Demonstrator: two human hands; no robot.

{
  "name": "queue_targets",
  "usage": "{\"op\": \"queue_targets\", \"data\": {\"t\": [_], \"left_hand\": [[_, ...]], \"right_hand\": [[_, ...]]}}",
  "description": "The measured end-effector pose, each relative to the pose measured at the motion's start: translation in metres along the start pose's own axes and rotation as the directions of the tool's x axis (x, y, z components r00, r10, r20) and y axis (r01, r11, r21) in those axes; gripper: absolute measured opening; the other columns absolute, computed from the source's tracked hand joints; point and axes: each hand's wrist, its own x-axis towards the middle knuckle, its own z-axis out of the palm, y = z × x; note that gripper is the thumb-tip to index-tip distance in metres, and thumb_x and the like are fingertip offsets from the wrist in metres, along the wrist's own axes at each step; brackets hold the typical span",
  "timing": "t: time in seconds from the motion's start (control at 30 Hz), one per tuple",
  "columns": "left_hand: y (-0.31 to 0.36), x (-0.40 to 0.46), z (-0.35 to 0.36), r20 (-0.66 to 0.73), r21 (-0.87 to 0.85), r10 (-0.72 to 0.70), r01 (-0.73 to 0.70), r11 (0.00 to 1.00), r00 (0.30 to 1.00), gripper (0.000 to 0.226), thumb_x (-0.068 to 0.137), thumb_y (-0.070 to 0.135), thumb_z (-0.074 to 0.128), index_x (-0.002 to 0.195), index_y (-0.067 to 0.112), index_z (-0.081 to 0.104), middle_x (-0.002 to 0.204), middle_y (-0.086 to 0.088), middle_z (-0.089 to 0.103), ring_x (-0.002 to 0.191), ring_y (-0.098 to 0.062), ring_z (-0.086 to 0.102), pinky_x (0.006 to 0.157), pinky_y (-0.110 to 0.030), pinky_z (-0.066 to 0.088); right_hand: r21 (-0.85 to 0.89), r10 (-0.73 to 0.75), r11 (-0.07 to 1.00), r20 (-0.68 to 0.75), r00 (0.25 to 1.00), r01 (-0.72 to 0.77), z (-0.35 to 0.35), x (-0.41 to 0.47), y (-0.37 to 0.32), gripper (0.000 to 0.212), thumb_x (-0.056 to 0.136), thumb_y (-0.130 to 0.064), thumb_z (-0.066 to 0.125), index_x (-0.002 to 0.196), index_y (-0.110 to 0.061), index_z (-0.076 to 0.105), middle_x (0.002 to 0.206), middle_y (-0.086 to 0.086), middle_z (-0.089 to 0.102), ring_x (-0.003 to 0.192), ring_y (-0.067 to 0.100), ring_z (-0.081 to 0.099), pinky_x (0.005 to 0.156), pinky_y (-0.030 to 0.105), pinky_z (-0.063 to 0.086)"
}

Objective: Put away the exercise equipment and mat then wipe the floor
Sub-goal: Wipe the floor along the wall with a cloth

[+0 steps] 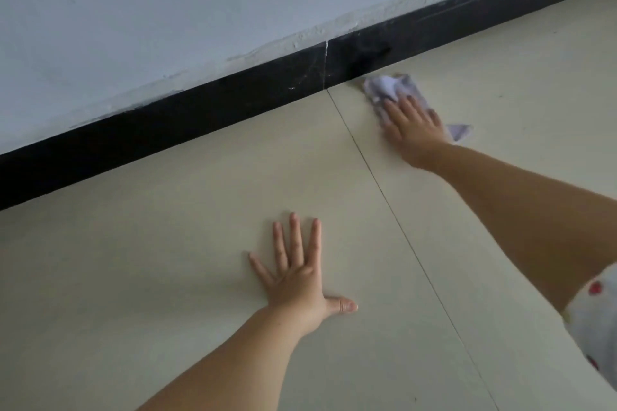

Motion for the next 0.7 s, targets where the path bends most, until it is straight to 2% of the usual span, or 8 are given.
{"op": "queue_targets", "data": {"t": [0.1,0.17,0.27,0.37,0.43,0.5,0.6,0.7], "left_hand": [[-0.001,-0.001,-0.001,0.009,-0.010,0.016,-0.016,1.000,1.000,0.135,0.060,0.074,0.066,0.115,0.038,-0.051,0.126,0.004,-0.061,0.121,-0.024,-0.052,0.099,-0.069,-0.018],[-0.001,-0.001,-0.001,0.013,-0.019,0.023,-0.023,1.000,1.000,0.135,0.059,0.073,0.067,0.120,0.037,-0.047,0.128,0.004,-0.060,0.121,-0.024,-0.052,0.099,-0.070,-0.018],[0.000,0.000,0.000,0.013,-0.010,0.009,-0.009,1.000,1.000,0.136,0.059,0.074,0.066,0.129,0.033,-0.043,0.126,0.005,-0.060,0.122,-0.023,-0.051,0.100,-0.070,-0.016],[0.001,0.001,0.001,0.038,0.018,-0.012,0.012,1.000,0.999,0.135,0.061,0.076,0.063,0.139,0.029,-0.037,0.118,0.005,-0.062,0.122,-0.020,-0.049,0.101,-0.069,-0.016],[0.001,0.000,0.001,0.035,0.029,-0.018,0.017,0.999,0.999,0.136,0.060,0.076,0.063,0.131,0.032,-0.043,0.120,0.005,-0.062,0.122,-0.021,-0.049,0.101,-0.070,-0.014],[0.001,0.000,0.000,0.028,0.035,-0.016,0.015,0.999,0.999,0.134,0.059,0.076,0.064,0.120,0.035,-0.048,0.123,0.004,-0.062,0.121,-0.023,-0.050,0.101,-0.070,-0.014],[0.000,0.000,-0.001,0.038,0.025,-0.008,0.007,1.000,0.999,0.135,0.060,0.075,0.065,0.116,0.036,-0.051,0.124,0.002,-0.063,0.120,-0.025,-0.053,0.101,-0.070,-0.015],[0.000,0.000,0.000,0.032,0.025,-0.006,0.005,1.000,0.999,0.135,0.059,0.076,0.065,0.116,0.036,-0.051,0.123,0.002,-0.063,0.120,-0.026,-0.053,0.100,-0.070,-0.015]], "right_hand": [[0.219,0.394,0.893,0.046,0.918,-0.394,-0.013,0.004,0.026,0.055,0.100,-0.043,0.010,0.152,-0.027,0.002,0.161,0.002,-0.005,0.147,0.019,-0.007,0.118,0.048,0.000],[0.190,0.375,0.909,0.008,0.927,-0.370,-0.004,-0.005,-0.004,0.056,0.101,-0.043,0.011,0.152,-0.025,0.002,0.160,0.005,-0.003,0.147,0.021,-0.006,0.119,0.047,-0.002],[0.043,-0.062,0.997,-0.056,0.996,0.065,0.022,-0.033,-0.086,0.055,0.100,-0.045,0.007,0.152,-0.026,0.002,0.160,0.004,-0.001,0.147,0.021,-0.005,0.118,0.044,-0.001],[-0.103,-0.542,0.830,0.083,0.836,0.548,0.037,-0.045,-0.147,0.064,0.091,-0.048,-0.004,0.152,-0.030,0.007,0.161,-0.001,0.001,0.147,0.018,-0.002,0.116,0.043,0.002],[-0.149,-0.631,0.753,0.113,0.767,0.641,0.026,-0.024,-0.134,0.053,0.099,-0.045,0.005,0.151,-0.034,0.006,0.160,-0.003,-0.003,0.147,0.016,-0.003,0.116,0.041,0.001],[-0.198,-0.534,0.825,0.035,0.845,0.530,0.011,0.006,-0.091,0.050,0.103,-0.040,0.013,0.151,-0.034,0.000,0.160,-0.002,-0.007,0.147,0.017,-0.007,0.116,0.042,-0.001],[0.012,-0.035,0.999,-0.057,0.998,0.036,-0.013,0.030,-0.002,0.052,0.102,-0.038,0.016,0.152,-0.030,0.002,0.161,0.001,-0.004,0.147,0.020,-0.006,0.116,0.046,0.000],[0.194,0.358,0.915,0.018,0.934,-0.354,-0.022,0.019,0.051,0.053,0.101,-0.040,0.017,0.151,-0.027,0.009,0.160,0.004,0.002,0.147,0.022,-0.002,0.117,0.050,0.003]]}}
